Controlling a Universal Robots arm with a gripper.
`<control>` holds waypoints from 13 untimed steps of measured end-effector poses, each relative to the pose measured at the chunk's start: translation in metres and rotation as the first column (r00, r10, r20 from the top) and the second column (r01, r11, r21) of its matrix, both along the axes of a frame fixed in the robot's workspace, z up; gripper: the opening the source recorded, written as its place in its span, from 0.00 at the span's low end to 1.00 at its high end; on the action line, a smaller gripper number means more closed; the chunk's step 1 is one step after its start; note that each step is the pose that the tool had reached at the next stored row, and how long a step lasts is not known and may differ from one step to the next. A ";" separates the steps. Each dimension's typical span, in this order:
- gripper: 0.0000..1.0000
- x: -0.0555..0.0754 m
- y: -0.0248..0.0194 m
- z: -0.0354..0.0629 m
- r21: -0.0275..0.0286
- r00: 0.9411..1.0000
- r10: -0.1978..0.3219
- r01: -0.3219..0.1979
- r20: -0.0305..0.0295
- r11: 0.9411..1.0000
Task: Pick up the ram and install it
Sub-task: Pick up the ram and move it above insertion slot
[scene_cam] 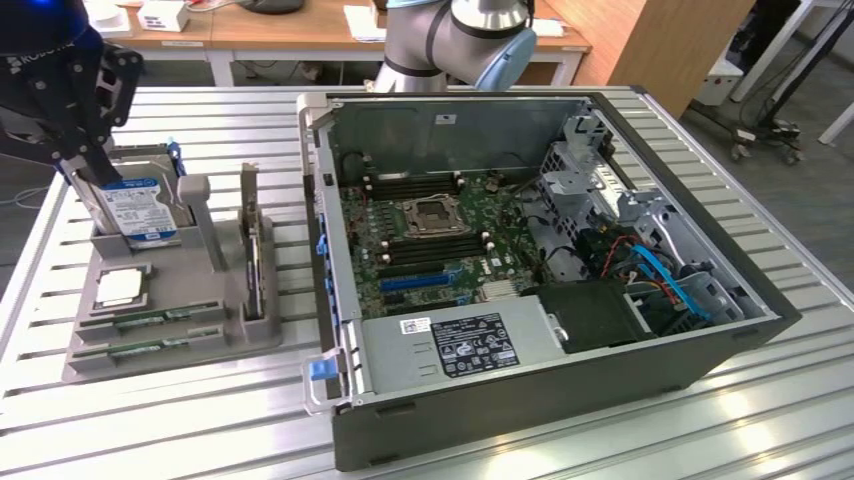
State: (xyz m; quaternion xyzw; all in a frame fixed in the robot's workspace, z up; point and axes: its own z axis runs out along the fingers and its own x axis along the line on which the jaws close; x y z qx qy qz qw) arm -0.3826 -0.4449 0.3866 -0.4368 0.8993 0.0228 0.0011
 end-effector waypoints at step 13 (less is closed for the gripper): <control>0.09 0.000 0.0000 -0.0010 0.000 0.977 0.213 -0.213 0.000 0.977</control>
